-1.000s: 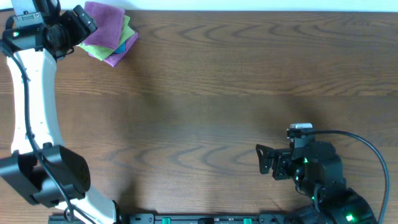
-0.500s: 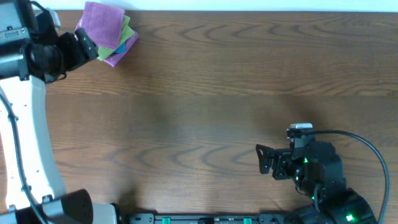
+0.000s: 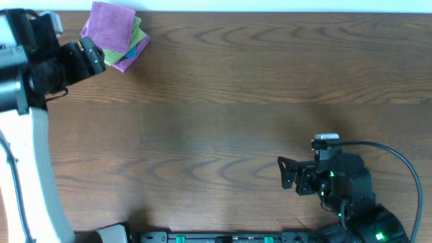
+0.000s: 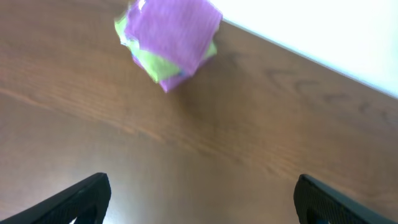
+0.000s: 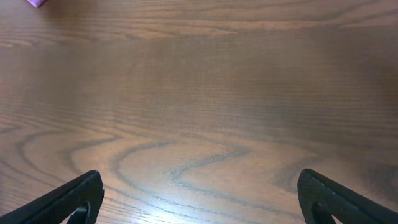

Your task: Fold the cloth

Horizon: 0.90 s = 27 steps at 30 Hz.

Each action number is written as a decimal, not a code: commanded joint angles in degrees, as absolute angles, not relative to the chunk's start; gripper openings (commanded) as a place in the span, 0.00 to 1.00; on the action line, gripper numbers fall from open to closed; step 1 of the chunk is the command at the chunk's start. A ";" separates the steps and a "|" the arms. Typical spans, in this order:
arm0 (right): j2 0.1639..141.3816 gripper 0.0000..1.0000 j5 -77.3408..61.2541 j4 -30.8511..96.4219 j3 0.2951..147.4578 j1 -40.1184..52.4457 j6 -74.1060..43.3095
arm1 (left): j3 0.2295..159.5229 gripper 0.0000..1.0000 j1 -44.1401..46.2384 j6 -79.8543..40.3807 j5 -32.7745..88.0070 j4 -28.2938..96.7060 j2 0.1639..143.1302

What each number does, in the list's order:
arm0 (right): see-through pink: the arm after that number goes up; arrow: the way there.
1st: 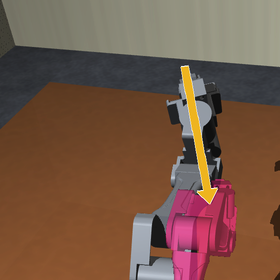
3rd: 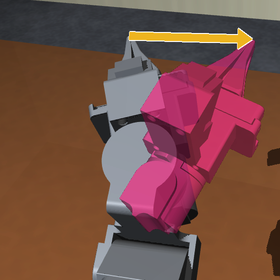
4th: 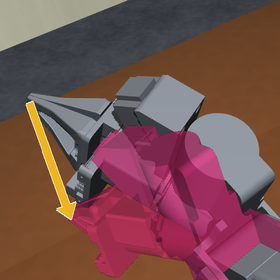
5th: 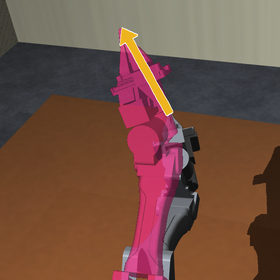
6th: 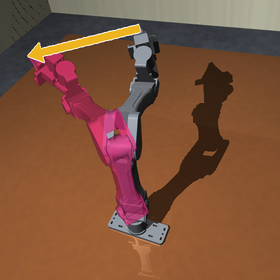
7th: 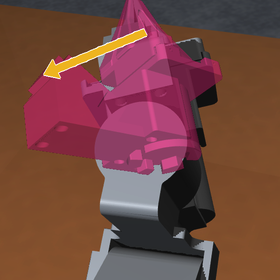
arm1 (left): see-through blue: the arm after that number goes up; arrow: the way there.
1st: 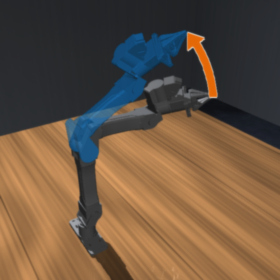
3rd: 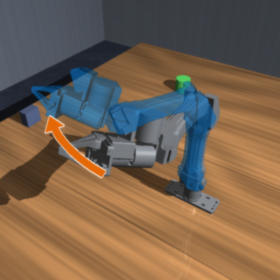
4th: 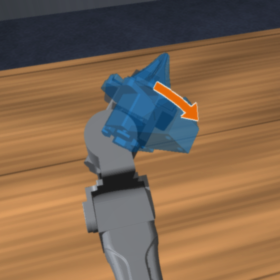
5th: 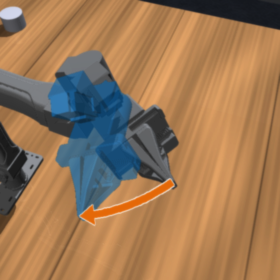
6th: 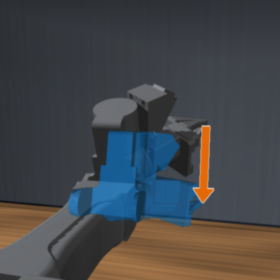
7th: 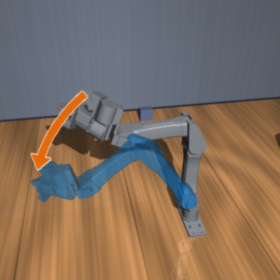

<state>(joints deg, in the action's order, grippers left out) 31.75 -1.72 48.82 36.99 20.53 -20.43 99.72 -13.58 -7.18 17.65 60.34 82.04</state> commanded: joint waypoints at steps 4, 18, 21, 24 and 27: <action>31.48 0.99 -1.91 48.93 36.77 20.23 -21.19 | 84.53 0.95 -13.30 -6.17 17.41 51.86 70.11; 31.48 0.99 -1.91 48.93 36.77 20.23 -21.19 | 47.81 0.95 -11.07 -5.74 15.88 31.16 40.38; 31.48 0.99 -1.91 48.90 36.77 20.23 -21.19 | 42.06 0.95 -10.00 -5.74 13.54 29.50 34.33; 31.48 0.99 -1.91 48.90 36.77 20.23 -21.19 | 37.04 0.95 -8.84 -5.74 10.63 29.50 28.23; 31.48 0.99 -1.91 48.93 36.77 20.23 -21.19 | 33.34 0.95 -7.66 -5.72 8.23 29.52 23.51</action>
<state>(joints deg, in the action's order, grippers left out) 31.73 -1.72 48.86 36.91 20.53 -20.45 35.57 -8.60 -6.83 11.99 29.80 26.44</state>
